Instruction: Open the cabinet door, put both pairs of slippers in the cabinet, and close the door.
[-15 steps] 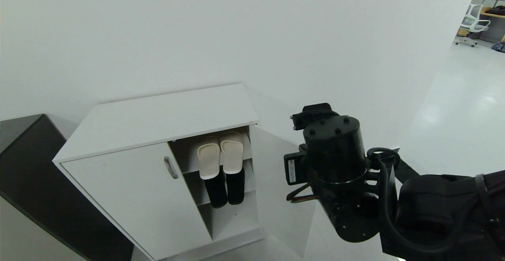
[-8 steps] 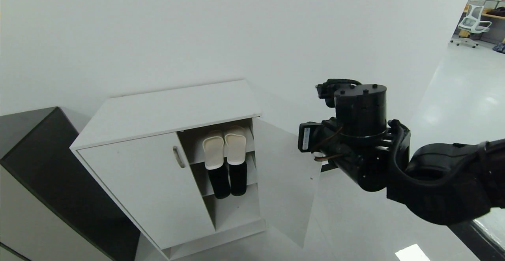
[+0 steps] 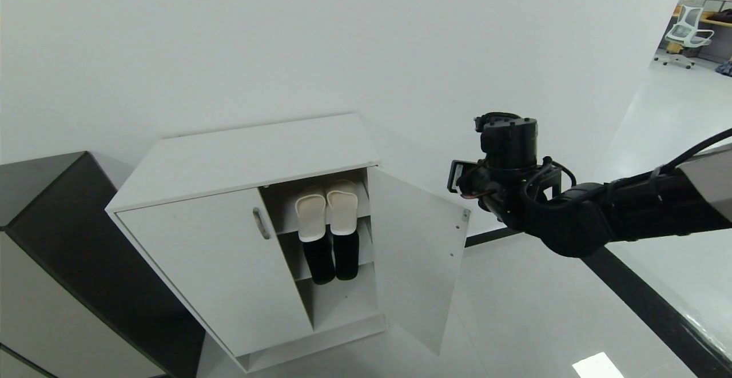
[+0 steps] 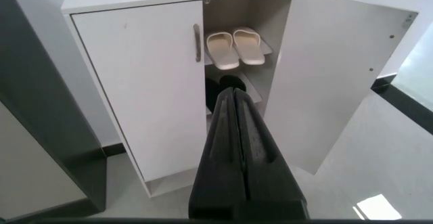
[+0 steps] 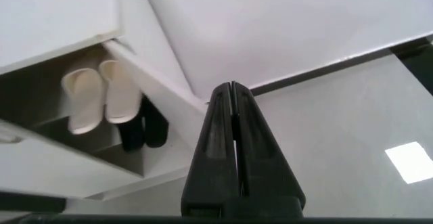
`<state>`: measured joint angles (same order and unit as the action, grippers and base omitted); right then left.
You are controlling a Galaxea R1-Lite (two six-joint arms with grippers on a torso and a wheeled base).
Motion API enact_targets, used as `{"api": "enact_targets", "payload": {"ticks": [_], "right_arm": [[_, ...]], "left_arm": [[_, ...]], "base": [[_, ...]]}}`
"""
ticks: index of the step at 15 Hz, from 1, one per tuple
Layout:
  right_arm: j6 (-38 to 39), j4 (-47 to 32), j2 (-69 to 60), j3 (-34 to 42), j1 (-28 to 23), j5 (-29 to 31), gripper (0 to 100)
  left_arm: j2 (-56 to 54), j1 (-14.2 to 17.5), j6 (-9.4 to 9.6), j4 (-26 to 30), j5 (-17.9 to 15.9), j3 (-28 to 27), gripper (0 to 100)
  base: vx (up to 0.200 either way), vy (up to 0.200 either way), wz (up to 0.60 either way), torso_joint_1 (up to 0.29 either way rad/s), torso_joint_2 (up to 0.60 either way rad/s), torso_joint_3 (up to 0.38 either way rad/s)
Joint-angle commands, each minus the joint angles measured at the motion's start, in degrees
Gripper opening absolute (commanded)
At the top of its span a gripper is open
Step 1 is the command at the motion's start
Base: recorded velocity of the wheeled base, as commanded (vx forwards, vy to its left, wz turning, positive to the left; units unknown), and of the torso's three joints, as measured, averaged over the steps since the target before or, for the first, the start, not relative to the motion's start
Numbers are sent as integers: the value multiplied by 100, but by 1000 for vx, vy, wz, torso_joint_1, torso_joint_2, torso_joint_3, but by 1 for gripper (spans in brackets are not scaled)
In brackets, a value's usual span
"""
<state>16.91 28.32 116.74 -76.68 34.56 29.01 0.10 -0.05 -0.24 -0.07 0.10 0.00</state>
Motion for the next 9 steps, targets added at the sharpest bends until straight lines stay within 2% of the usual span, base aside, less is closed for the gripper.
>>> {"api": "enact_targets", "payload": {"ticks": [1,9], "right_arm": [[5,-2,605,-348,-169,-1,0],[-3,-11,1211,-647,-301,-1,0]], "left_arm": [[-1,5,-2,-1,-1,0,0],[-1,5,-11,-1,8,0,0]], "base": [[0,0,0,0,0,0],[0,0,0,0,0,0]]}}
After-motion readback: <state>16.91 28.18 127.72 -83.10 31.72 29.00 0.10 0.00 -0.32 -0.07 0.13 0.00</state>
